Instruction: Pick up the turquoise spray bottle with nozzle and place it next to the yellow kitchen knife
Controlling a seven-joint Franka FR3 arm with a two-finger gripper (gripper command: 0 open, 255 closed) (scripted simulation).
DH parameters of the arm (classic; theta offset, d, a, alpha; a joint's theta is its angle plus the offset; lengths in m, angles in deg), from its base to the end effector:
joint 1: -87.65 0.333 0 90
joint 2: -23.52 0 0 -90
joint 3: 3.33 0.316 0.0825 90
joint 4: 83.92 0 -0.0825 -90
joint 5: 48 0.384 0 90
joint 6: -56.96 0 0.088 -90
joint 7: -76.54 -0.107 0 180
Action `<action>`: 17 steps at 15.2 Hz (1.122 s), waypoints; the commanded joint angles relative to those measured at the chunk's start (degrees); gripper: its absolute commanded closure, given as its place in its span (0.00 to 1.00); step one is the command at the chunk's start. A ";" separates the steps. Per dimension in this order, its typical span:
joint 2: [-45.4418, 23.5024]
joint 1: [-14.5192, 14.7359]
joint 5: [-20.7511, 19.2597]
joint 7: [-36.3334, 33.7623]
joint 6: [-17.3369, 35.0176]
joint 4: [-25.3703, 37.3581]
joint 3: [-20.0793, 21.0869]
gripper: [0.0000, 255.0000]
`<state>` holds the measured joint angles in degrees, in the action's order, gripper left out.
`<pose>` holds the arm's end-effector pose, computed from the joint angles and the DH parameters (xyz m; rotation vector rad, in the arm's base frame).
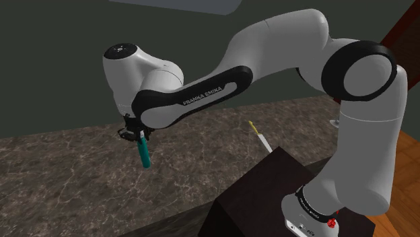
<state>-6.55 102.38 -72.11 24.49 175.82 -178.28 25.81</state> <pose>0.5269 0.4199 0.3374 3.0475 0.0171 0.1163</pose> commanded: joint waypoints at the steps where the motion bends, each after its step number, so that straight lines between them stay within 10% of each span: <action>1: 0.87 -0.17 0.57 0.42 -1.23 0.46 0.33 1.00; 17: 4.87 -0.44 3.61 3.30 -11.17 7.15 1.85 1.00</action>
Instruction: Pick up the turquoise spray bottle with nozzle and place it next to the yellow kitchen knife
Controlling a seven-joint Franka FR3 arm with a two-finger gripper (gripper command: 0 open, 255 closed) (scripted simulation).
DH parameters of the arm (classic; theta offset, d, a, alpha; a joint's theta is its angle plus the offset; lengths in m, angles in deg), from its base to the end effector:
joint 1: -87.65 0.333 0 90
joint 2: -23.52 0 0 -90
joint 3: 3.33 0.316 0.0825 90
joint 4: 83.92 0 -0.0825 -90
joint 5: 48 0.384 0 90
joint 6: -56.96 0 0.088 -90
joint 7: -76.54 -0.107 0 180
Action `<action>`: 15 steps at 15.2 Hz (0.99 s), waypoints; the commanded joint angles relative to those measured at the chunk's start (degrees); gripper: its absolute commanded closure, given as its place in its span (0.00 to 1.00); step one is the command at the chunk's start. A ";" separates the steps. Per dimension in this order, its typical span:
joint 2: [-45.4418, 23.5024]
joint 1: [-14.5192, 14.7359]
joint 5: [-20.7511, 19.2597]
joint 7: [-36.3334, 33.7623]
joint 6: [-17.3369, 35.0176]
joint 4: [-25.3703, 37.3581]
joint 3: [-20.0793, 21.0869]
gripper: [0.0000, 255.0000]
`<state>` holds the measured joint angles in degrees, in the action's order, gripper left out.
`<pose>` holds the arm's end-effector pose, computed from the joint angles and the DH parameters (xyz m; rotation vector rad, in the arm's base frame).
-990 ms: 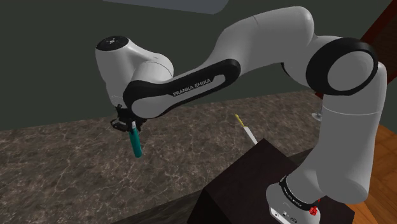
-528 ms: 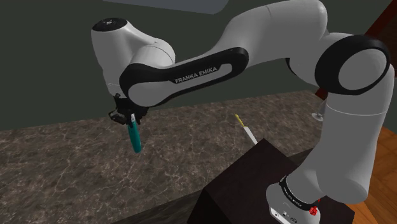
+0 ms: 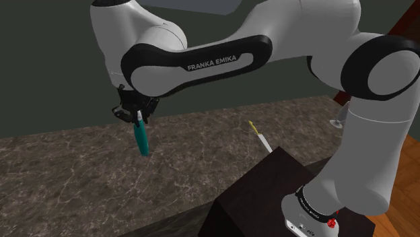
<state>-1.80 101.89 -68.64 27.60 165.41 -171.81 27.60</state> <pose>0.5259 0.4196 0.4280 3.0472 0.0170 0.1160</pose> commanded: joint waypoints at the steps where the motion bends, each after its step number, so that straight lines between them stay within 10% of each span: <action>1: 0.28 0.07 0.27 0.34 -1.43 1.24 0.13 1.00; 15: 0.96 1.27 1.21 2.25 -11.65 11.16 0.66 1.00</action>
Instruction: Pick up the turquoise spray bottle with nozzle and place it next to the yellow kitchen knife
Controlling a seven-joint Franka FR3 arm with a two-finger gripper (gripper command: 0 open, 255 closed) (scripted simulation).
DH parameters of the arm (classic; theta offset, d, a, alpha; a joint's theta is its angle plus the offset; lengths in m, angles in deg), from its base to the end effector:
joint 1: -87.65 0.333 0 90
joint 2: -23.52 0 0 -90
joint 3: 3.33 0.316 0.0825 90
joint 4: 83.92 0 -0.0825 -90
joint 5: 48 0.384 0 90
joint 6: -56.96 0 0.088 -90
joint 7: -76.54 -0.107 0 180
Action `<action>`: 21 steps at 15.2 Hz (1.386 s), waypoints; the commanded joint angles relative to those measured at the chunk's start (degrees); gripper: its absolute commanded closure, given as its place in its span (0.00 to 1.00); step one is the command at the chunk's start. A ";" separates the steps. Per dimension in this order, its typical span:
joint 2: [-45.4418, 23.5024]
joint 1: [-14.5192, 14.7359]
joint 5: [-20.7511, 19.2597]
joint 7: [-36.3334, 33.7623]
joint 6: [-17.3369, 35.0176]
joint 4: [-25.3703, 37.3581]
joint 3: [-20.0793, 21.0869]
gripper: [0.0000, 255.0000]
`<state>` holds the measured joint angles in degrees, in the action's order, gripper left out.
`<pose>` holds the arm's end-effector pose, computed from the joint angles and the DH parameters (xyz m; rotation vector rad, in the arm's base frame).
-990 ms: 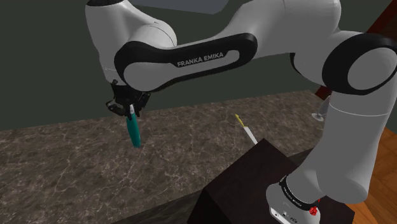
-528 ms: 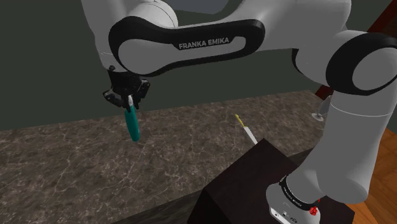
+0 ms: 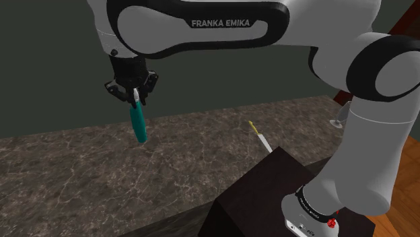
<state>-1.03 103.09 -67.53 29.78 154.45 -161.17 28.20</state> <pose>0.5274 0.4200 0.5077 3.0476 0.0173 0.1161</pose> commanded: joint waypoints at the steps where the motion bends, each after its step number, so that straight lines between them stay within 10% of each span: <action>1: 0.11 0.22 0.09 0.19 -1.48 1.40 0.08 1.00; 12: -2.02 2.80 -0.81 1.43 -10.88 13.07 -0.02 1.00; 21: 20.34 -11.70 10.55 12.51 -0.18 -15.78 -1.38 1.00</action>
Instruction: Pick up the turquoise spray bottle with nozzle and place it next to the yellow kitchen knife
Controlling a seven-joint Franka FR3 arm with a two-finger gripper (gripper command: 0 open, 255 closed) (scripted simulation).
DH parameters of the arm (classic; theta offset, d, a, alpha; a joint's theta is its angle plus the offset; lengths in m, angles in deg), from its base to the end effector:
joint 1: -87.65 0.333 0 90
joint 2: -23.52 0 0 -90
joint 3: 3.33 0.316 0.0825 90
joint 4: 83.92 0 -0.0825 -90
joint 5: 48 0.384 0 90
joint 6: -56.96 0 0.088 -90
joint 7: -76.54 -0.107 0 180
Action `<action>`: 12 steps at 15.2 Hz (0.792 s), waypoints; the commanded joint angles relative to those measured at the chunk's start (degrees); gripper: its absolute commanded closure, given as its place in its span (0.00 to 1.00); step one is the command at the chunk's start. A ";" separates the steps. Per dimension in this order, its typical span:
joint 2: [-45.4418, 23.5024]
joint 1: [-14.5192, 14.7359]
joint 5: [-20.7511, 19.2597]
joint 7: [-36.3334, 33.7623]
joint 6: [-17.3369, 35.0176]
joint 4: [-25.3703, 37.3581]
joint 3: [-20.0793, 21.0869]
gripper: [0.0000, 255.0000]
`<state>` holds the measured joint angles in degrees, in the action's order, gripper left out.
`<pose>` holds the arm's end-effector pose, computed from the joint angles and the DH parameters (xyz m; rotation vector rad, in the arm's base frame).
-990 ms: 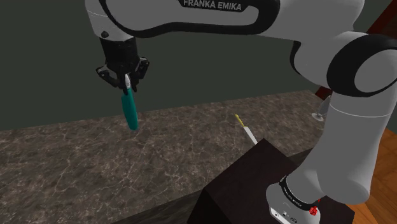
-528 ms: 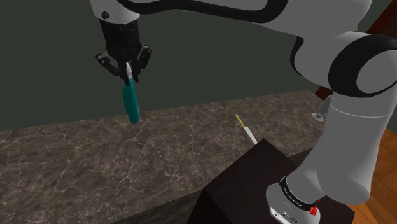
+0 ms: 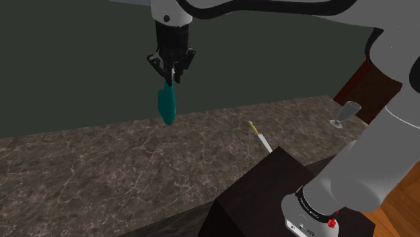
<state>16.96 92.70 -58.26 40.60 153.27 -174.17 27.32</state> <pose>0.5005 0.3188 0.5757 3.0466 0.0179 0.1162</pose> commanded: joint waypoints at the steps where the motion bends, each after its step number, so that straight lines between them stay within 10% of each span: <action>1: 4.43 -2.27 2.37 3.27 1.71 -5.09 -1.13 1.00; 12: 22.54 -8.25 9.31 20.58 5.82 -24.19 -11.04 1.00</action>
<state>38.35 84.93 -49.19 59.45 158.80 -197.10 17.35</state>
